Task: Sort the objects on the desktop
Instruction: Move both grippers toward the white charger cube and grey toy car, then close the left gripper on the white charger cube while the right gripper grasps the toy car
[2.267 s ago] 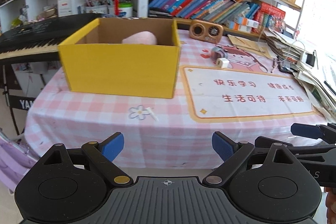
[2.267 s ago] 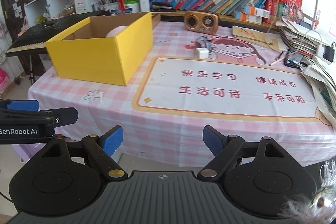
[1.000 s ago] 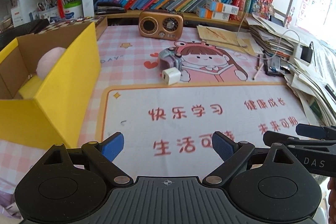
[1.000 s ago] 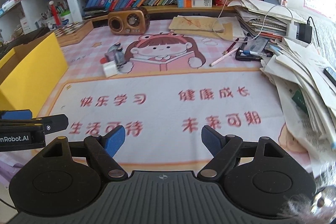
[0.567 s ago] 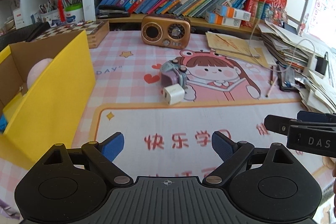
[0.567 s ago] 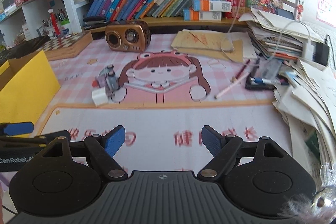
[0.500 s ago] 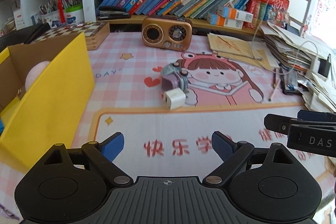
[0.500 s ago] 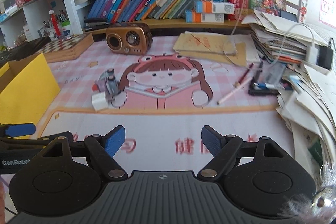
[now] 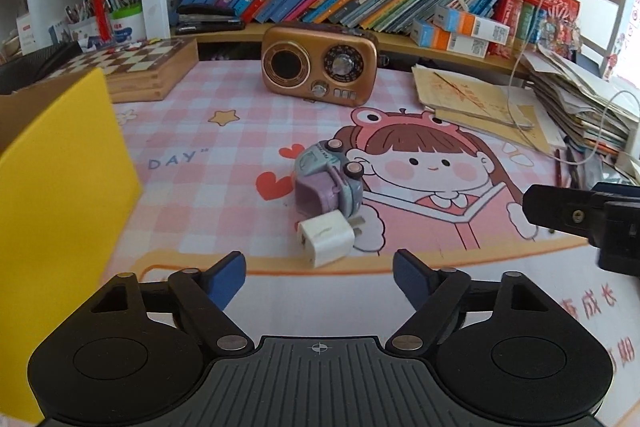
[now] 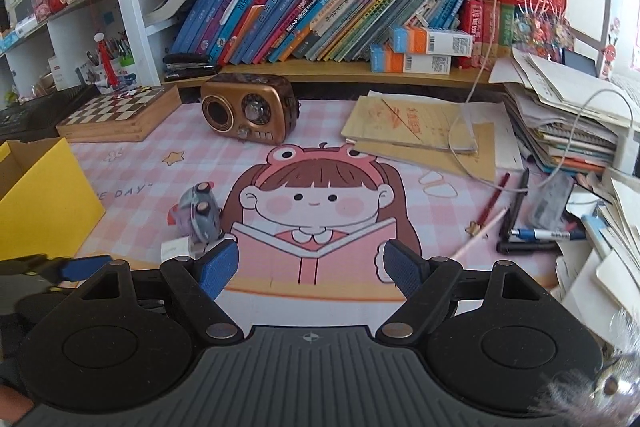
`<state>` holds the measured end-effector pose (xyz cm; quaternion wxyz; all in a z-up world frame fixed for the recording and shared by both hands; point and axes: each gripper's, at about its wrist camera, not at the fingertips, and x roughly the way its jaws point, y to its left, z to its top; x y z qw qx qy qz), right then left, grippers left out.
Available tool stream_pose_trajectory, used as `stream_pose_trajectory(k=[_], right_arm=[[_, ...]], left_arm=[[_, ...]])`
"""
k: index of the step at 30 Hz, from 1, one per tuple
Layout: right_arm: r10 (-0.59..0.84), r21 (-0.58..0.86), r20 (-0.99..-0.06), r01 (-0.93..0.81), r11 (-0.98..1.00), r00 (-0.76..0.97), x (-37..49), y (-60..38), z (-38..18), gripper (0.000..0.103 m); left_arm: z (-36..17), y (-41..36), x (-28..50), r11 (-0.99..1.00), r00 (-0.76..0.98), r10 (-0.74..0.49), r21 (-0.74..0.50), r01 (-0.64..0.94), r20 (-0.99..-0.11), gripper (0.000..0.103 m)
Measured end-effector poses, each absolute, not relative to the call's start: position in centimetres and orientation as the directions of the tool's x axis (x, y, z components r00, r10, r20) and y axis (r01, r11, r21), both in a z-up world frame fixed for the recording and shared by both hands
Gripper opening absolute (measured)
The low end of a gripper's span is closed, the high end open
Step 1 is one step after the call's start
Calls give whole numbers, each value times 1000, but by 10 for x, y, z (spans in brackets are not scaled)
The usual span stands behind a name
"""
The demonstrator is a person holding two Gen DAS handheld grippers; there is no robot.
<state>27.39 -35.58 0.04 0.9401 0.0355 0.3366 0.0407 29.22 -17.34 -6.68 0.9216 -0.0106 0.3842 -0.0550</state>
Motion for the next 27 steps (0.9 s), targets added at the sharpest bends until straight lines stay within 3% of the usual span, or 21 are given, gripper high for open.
stream_pose_trajectory(k=[3, 10, 14, 27], right_arm=[[117, 97, -623, -72, 993, 774, 280, -352, 2, 79], [139, 97, -621, -100, 990, 771, 294, -347, 4, 79], [151, 103, -628, -111, 989, 763, 302, -344, 1, 79], [262, 104, -660, -259, 960, 704, 357, -297, -22, 79]], left_arm=[[-76, -177, 304, 996, 687, -94, -68, 65, -721, 66], [-84, -178, 317, 996, 683, -83, -70, 47, -726, 53], [-84, -176, 321, 995, 687, -102, -79, 65, -720, 35], [-58, -132, 273, 995, 671, -101, -89, 52, -735, 34]])
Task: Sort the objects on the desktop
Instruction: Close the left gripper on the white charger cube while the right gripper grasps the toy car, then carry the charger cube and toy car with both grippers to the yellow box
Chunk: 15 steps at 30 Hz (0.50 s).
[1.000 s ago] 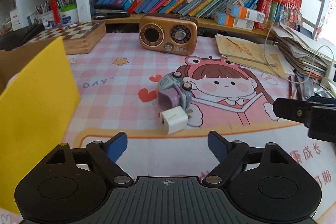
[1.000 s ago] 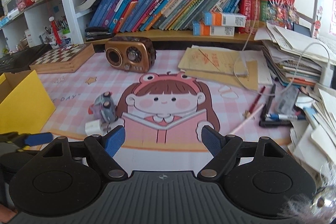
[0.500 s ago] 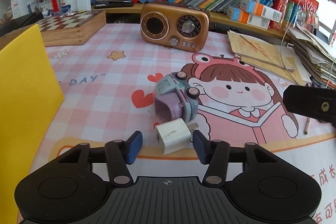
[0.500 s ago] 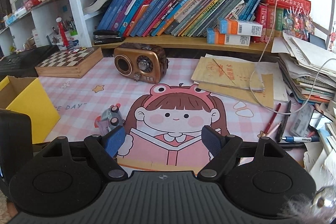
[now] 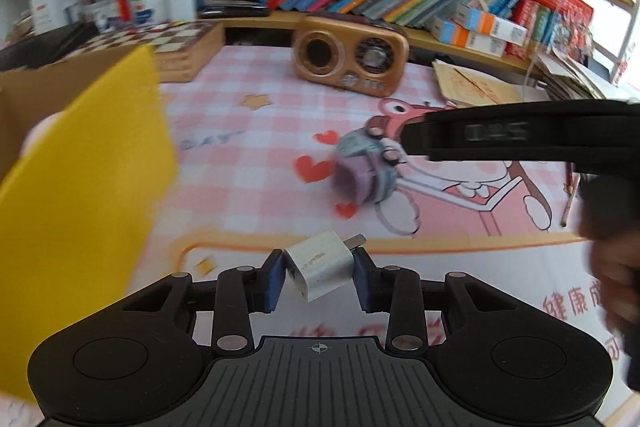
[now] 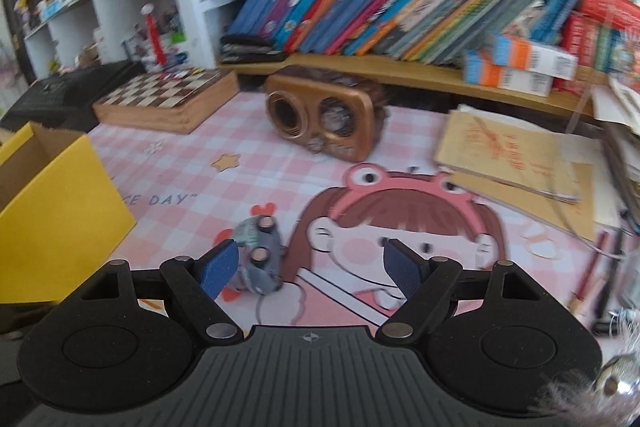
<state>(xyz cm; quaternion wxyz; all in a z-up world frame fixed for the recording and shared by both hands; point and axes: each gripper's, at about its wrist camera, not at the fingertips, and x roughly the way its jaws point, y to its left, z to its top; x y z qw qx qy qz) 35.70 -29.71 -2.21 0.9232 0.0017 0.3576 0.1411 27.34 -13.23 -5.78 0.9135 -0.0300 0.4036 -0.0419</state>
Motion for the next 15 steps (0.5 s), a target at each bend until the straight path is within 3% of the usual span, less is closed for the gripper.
stream_pose_trajectory(k=[10, 14, 15], right_arm=[[278, 56, -730, -350, 935, 625, 392, -257, -57, 78], [279, 50, -745, -367, 929, 606, 398, -253, -65, 61], [285, 54, -746, -372, 927, 602, 399, -252, -66, 52]], left_arm=[[-41, -95, 234, 984, 671, -76, -164, -68, -738, 34], [-35, -91, 227, 982, 680, -79, -176, -75, -729, 34], [-33, -91, 226, 981, 682, -80, -177, -74, -727, 34]])
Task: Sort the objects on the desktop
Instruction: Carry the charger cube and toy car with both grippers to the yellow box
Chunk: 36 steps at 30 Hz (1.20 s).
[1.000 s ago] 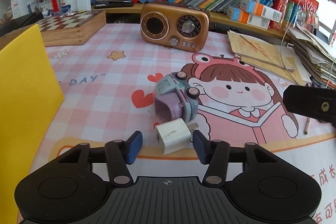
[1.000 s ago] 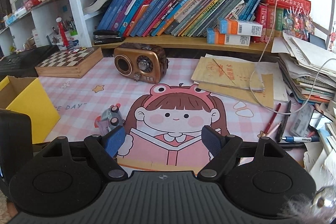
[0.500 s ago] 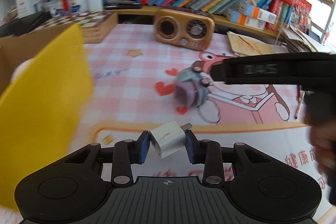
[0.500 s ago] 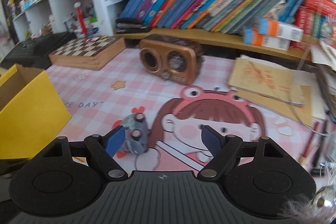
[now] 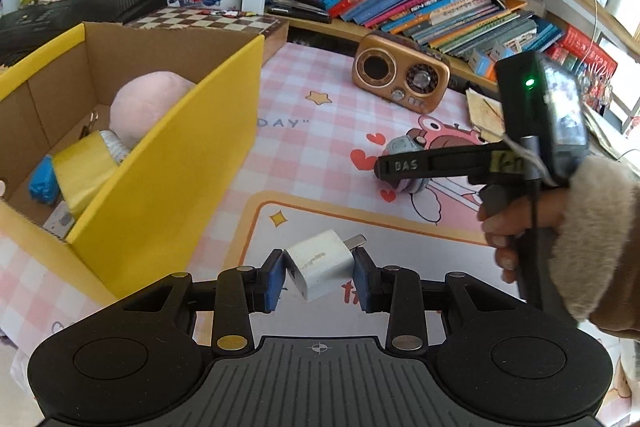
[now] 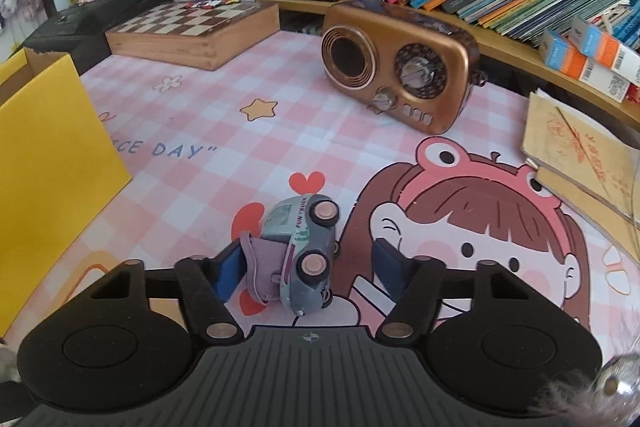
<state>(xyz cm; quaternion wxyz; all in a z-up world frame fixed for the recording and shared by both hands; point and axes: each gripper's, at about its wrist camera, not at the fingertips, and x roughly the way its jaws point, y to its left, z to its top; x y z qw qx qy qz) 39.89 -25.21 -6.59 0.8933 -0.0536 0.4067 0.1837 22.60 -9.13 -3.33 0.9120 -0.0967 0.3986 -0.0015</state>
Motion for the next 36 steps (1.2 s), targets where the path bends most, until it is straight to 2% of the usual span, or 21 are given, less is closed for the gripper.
stream_pose_trajectory(k=[1, 5, 23, 36], right_arm=[[288, 57, -747, -375, 925, 599, 400, -251, -67, 47], [297, 62, -741, -379, 923, 603, 398, -252, -66, 42], [310, 131, -657, -300, 945, 688, 323, -293, -8, 42], [245, 138, -623, -204, 969, 743, 238, -311, 15, 42]], left_arm=[[-32, -92, 225, 981, 684, -81, -179, -73, -725, 34], [-28, -93, 221, 981, 691, -87, -183, -66, -718, 34], [-16, -103, 205, 975, 732, -154, -223, 3, -664, 34], [-4, -97, 180, 965, 752, -230, -246, 93, -618, 34]])
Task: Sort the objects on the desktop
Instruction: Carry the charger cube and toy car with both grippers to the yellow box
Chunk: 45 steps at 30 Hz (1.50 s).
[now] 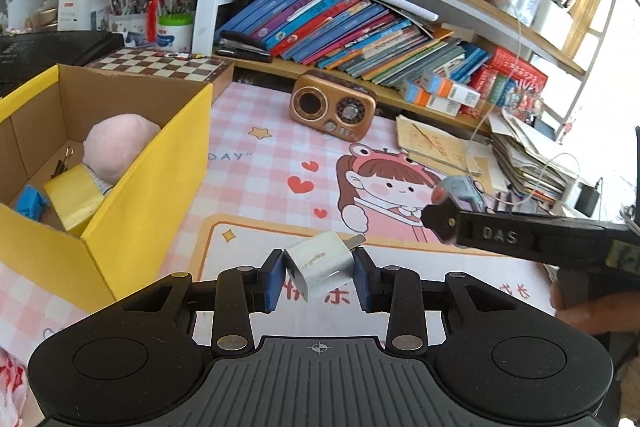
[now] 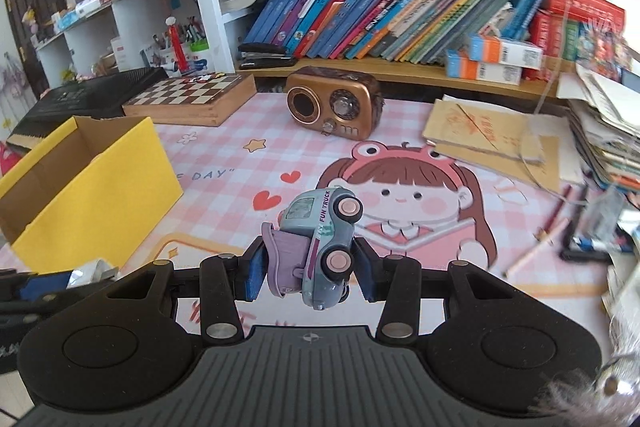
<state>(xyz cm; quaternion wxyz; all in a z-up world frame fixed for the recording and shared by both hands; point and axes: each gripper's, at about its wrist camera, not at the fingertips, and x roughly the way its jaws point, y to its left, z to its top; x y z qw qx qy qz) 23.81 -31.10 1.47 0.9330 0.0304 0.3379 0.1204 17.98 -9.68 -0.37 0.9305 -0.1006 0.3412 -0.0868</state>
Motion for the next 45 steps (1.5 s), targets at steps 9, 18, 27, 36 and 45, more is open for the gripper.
stream_pose_trajectory(k=[9, 18, 27, 36, 45], right_arm=[[201, 155, -630, -132, 979, 750, 182, -297, 19, 42], [158, 150, -643, -79, 986, 749, 141, -268, 20, 42], [142, 149, -662, -56, 987, 736, 96, -233, 18, 42], [133, 141, -669, -51, 989, 731, 52, -202, 14, 42], [174, 160, -672, -88, 983, 720, 23, -167, 10, 42]], left_arm=[[-4, -74, 154, 956, 738, -274, -262, 135, -617, 34], [-5, -46, 128, 945, 717, -314, -274, 176, -623, 34], [-6, -19, 96, 935, 706, -348, -286, 211, -617, 34], [-10, 12, 58, 934, 699, -351, -285, 215, -624, 34], [-11, 45, 24, 944, 711, -321, -272, 188, -625, 34]])
